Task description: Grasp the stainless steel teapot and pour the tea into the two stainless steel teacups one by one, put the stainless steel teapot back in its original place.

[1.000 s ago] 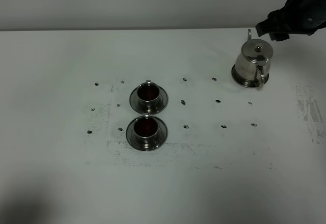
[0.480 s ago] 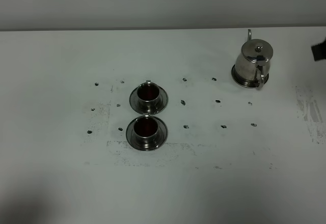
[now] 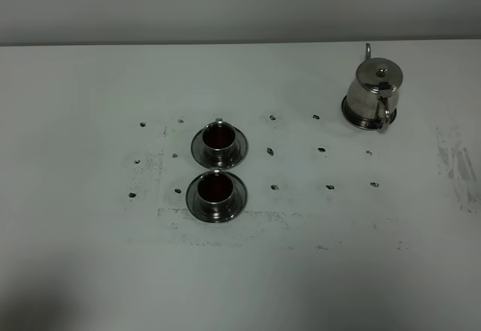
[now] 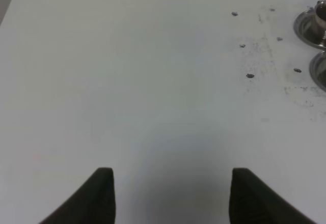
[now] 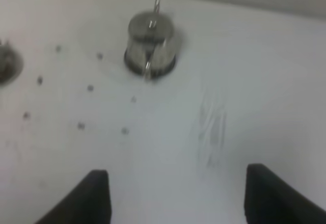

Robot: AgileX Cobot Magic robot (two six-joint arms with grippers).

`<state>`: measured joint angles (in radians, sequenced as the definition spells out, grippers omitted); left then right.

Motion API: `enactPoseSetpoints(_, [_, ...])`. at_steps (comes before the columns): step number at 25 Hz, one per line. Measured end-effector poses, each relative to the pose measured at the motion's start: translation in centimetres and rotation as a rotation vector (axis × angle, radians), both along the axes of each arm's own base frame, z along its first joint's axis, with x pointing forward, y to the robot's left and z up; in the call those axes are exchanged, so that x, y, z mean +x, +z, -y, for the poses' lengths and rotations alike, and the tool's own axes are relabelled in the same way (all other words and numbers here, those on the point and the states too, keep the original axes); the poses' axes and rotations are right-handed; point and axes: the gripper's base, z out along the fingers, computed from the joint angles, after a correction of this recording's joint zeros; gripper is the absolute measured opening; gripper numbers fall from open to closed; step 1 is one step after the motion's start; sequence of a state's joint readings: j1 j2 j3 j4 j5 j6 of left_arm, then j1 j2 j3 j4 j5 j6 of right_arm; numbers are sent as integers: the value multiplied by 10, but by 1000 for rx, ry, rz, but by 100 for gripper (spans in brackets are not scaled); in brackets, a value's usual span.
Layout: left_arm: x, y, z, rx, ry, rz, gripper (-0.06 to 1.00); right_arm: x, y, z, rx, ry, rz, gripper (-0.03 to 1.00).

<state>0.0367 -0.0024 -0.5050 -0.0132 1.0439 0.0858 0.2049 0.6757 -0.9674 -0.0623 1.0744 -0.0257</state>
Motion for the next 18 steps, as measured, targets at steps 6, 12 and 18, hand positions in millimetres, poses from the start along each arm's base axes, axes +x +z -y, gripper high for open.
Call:
enactPoseSetpoints(6, [0,0,0,0,0,0,49,-45,-61,8,4,9,-21,57])
enactPoseSetpoints(12, [0,0,0,0,0,0,49,-65,-95,8,39,11,7,57])
enactPoseSetpoints(18, [0,0,0,0,0,0,49,-78,-110,10,37,8,49,57])
